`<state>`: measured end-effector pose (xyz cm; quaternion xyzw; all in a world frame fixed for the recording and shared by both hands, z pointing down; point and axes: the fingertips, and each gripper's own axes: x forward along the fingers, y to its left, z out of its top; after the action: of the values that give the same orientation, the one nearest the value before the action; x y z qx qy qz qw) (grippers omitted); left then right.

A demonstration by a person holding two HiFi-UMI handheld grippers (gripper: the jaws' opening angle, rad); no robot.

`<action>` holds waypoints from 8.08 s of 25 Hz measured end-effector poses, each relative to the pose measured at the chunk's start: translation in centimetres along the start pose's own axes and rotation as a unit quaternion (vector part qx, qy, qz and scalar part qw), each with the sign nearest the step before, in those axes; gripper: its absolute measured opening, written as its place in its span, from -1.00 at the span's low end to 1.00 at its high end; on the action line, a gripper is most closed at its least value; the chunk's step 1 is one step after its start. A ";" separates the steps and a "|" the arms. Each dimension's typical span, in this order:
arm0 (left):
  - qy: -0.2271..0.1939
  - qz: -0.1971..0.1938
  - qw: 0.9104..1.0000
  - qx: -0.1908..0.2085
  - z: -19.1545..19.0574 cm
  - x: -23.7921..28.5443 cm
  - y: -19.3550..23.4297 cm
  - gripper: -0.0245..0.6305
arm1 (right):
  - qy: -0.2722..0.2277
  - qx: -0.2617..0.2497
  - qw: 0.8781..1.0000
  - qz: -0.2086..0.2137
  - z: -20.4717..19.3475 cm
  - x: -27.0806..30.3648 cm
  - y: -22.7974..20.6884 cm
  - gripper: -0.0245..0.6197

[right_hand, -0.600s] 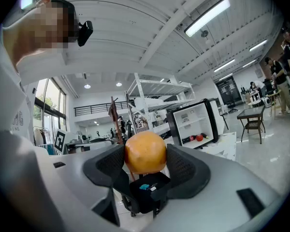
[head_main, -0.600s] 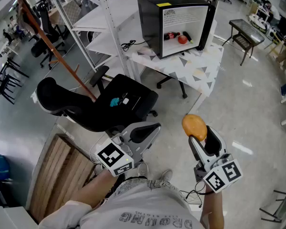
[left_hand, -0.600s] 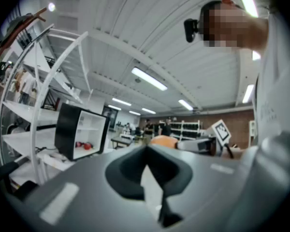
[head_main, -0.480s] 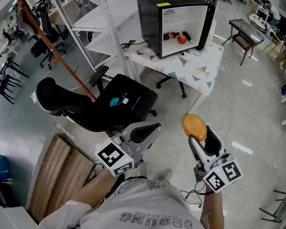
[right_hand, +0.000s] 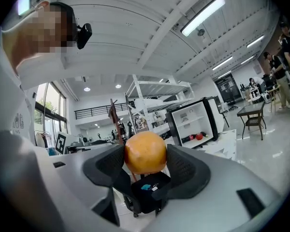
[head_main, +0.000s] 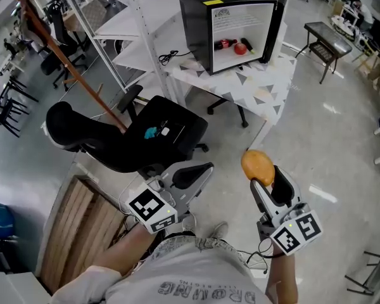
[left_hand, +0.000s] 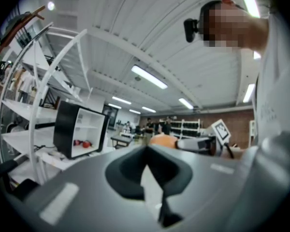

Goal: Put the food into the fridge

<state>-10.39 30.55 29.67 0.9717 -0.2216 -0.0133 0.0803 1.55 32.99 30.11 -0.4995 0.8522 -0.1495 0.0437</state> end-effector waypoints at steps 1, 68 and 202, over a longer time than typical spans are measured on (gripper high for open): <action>0.001 0.000 1.000 0.000 -0.1 0.2 -0.2 -0.91 | 0.000 0.001 1.000 0.001 0.0 -0.2 -0.2 -0.08; 0.008 -0.004 1.000 -0.019 -0.2 19.8 20.4 -0.91 | 0.032 0.013 0.999 -0.011 3.5 17.9 -20.8 -0.08; 0.020 0.294 0.955 -0.044 0.8 31.5 48.5 -0.91 | 0.080 -0.258 0.954 0.128 11.4 64.5 -41.4 -0.08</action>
<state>-2.83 -26.26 37.04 0.8594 -0.4948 0.0207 0.1273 6.75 -44.06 36.47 -0.3674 0.9191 0.0430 -0.1358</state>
